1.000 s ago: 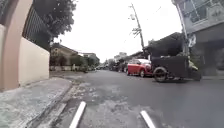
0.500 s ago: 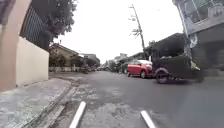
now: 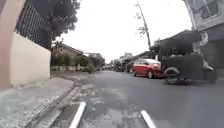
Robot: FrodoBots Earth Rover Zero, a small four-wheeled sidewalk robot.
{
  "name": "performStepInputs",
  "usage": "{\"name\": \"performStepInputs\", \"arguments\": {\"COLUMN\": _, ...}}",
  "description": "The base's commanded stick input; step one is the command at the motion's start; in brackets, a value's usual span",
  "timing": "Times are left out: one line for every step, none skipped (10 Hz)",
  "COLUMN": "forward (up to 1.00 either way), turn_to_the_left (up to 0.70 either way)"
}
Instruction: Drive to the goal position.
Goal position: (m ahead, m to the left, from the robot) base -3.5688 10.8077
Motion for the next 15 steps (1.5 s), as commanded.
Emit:
{"name": "performStepInputs", "arguments": {"forward": 0.85, "turn_to_the_left": 0.0}}
{"name": "performStepInputs", "arguments": {"forward": 0.85, "turn_to_the_left": 0.0}}
{"name": "performStepInputs", "arguments": {"forward": 0.85, "turn_to_the_left": 0.0}}
{"name": "performStepInputs", "arguments": {"forward": 0.85, "turn_to_the_left": 0.0}}
{"name": "performStepInputs", "arguments": {"forward": 0.85, "turn_to_the_left": 0.0}}
{"name": "performStepInputs", "arguments": {"forward": 0.85, "turn_to_the_left": 0.0}}
{"name": "performStepInputs", "arguments": {"forward": 0.85, "turn_to_the_left": 0.0}}
{"name": "performStepInputs", "arguments": {"forward": 0.85, "turn_to_the_left": 0.0}}
{"name": "performStepInputs", "arguments": {"forward": 0.85, "turn_to_the_left": 0.0}}
{"name": "performStepInputs", "arguments": {"forward": 0.85, "turn_to_the_left": 0.0}}
{"name": "performStepInputs", "arguments": {"forward": 0.85, "turn_to_the_left": 0.0}}
{"name": "performStepInputs", "arguments": {"forward": 0.85, "turn_to_the_left": 0.0}}
{"name": "performStepInputs", "arguments": {"forward": 0.85, "turn_to_the_left": 0.0}}
{"name": "performStepInputs", "arguments": {"forward": 0.85, "turn_to_the_left": 0.0}}
{"name": "performStepInputs", "arguments": {"forward": 0.85, "turn_to_the_left": 0.0}}
